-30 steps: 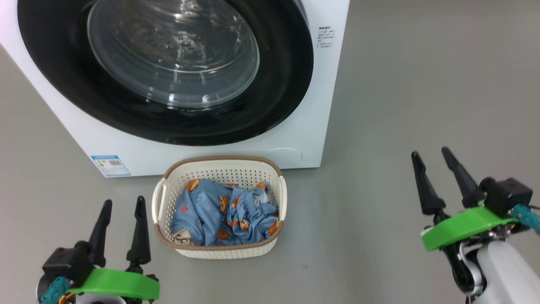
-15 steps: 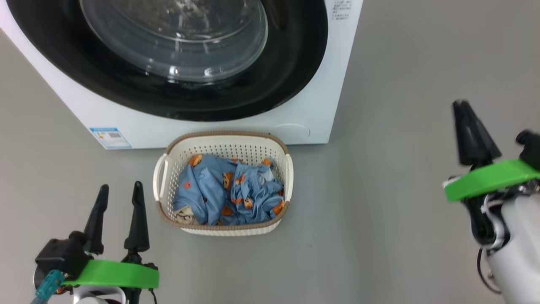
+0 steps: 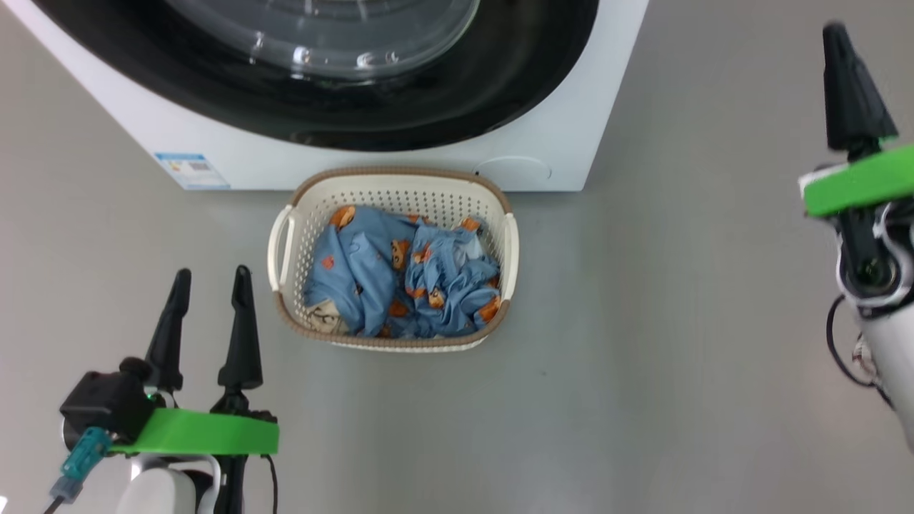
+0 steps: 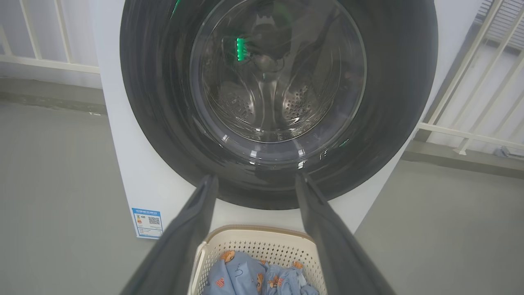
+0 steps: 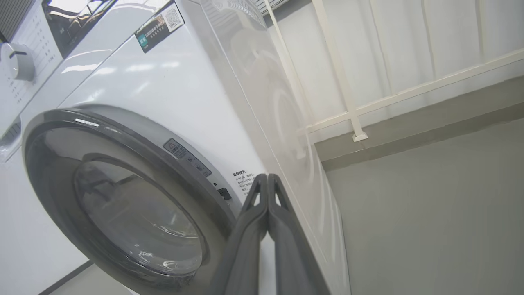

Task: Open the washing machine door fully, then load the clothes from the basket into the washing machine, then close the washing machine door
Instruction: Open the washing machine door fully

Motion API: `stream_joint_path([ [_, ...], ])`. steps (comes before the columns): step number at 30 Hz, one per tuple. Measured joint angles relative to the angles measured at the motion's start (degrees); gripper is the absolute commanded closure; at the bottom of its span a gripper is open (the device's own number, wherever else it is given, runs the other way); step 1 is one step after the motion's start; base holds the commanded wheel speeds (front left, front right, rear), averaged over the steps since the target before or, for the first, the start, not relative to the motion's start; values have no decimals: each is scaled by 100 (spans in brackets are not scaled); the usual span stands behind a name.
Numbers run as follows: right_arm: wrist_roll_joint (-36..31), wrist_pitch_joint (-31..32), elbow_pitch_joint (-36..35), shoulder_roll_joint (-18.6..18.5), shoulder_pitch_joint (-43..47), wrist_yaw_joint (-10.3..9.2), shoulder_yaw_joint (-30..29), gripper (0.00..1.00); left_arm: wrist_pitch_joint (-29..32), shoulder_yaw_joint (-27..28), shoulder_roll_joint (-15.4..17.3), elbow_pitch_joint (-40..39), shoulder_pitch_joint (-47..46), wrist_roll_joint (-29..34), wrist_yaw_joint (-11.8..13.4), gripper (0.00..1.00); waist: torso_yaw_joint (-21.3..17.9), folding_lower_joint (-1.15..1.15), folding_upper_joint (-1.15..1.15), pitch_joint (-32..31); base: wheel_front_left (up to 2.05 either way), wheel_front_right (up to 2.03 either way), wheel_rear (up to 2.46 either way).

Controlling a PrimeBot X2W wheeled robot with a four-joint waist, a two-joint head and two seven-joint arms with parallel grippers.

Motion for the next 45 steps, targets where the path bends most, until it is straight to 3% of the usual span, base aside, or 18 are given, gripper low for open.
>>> stream_joint_path([
  [10,2646,1232,-135,-335,-1178,0,211,100,0,-69,-65,-89,-324,154,-5,0,291,0,0,575,0,0,0],
  [13,3100,1667,-53,-427,-1546,0,205,100,0,-90,-109,-105,-426,153,-11,0,378,0,0,748,0,0,0],
  [26,4095,3187,598,-465,-2750,0,277,100,0,-210,-212,-159,-794,99,-21,0,749,0,0,1361,0,0,0],
  [34,4311,3998,857,-441,-3398,0,355,100,0,-230,-242,-171,-810,15,-43,0,988,0,0,1600,0,0,0],
  [45,4430,4383,1160,-355,-3916,0,388,100,0,-271,-311,-167,-827,-69,-43,0,1189,-1,0,1769,0,0,0],
])
